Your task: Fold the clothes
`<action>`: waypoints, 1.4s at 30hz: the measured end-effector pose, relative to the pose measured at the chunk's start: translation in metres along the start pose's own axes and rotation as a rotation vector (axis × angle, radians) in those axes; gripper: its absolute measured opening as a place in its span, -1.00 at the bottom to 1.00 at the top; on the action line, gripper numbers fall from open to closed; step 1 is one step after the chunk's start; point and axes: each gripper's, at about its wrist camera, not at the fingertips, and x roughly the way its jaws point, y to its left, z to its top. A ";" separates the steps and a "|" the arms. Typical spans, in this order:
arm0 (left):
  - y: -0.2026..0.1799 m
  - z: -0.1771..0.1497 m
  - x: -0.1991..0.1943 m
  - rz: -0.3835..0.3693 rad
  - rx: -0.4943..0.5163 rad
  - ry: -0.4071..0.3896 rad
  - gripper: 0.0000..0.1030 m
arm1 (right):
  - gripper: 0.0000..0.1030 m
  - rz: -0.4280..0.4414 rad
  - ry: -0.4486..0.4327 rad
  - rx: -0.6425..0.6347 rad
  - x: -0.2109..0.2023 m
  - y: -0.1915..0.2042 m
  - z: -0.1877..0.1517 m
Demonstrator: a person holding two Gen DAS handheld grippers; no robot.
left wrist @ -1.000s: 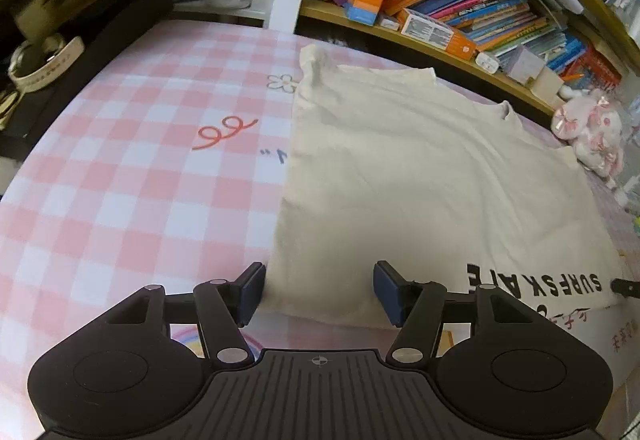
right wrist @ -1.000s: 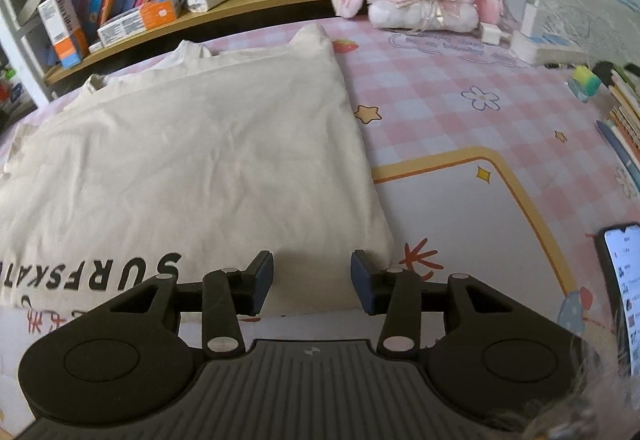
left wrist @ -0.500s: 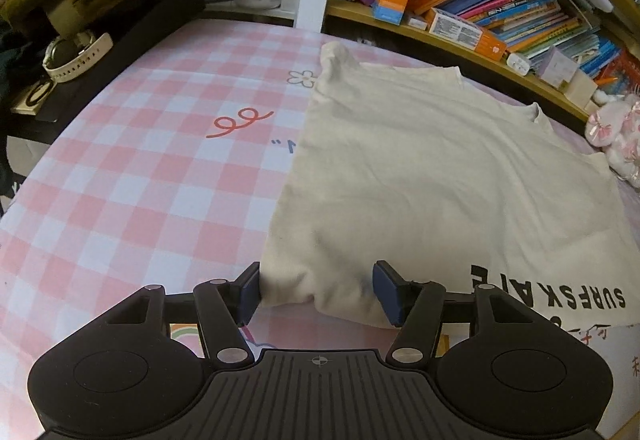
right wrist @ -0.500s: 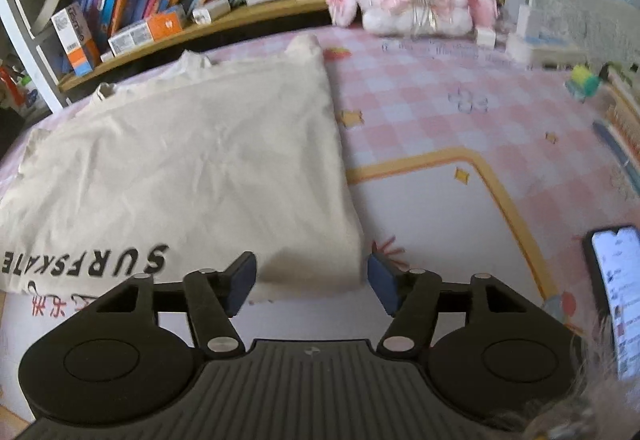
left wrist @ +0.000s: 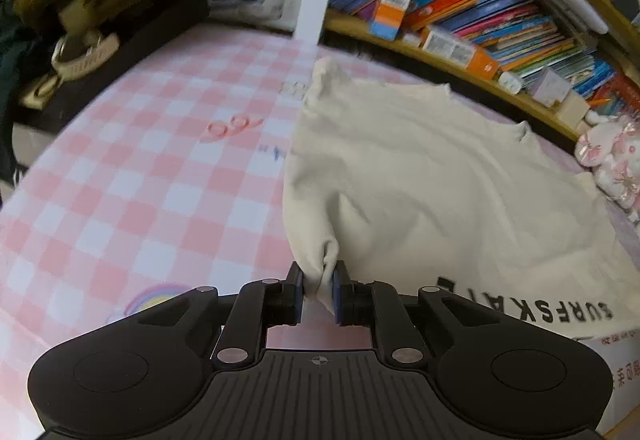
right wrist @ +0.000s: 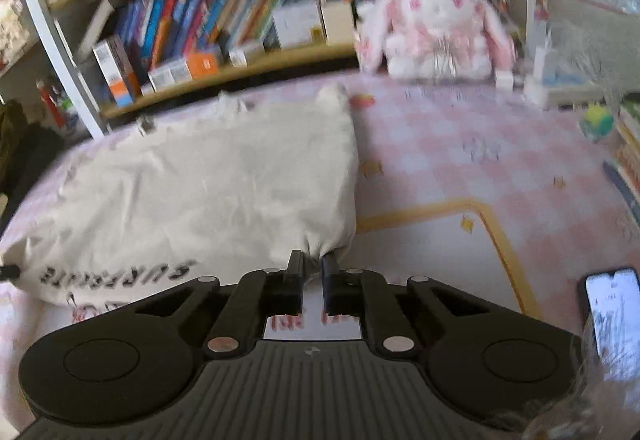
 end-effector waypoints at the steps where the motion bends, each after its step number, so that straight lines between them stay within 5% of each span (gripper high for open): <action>1: 0.001 -0.002 0.003 0.003 -0.008 0.012 -0.74 | -0.84 -0.003 0.021 0.002 0.005 -0.002 -0.003; 7: -0.001 -0.005 0.004 0.064 -0.010 0.013 -0.34 | -0.74 -0.014 0.104 -0.003 0.023 -0.008 -0.014; 14: -0.010 -0.016 -0.023 0.133 -0.036 -0.065 0.36 | 0.24 -0.056 0.034 -0.064 0.008 -0.004 -0.007; 18: -0.020 -0.023 -0.034 0.162 -0.037 -0.070 0.66 | 0.60 -0.067 -0.014 -0.122 -0.002 0.005 -0.006; 23: -0.029 -0.037 -0.045 0.166 -0.048 -0.061 0.70 | 0.76 -0.063 -0.034 -0.181 -0.008 0.015 -0.011; 42: -0.033 -0.063 -0.060 0.140 -0.070 -0.009 0.76 | 0.81 -0.030 0.004 -0.228 -0.020 0.033 -0.043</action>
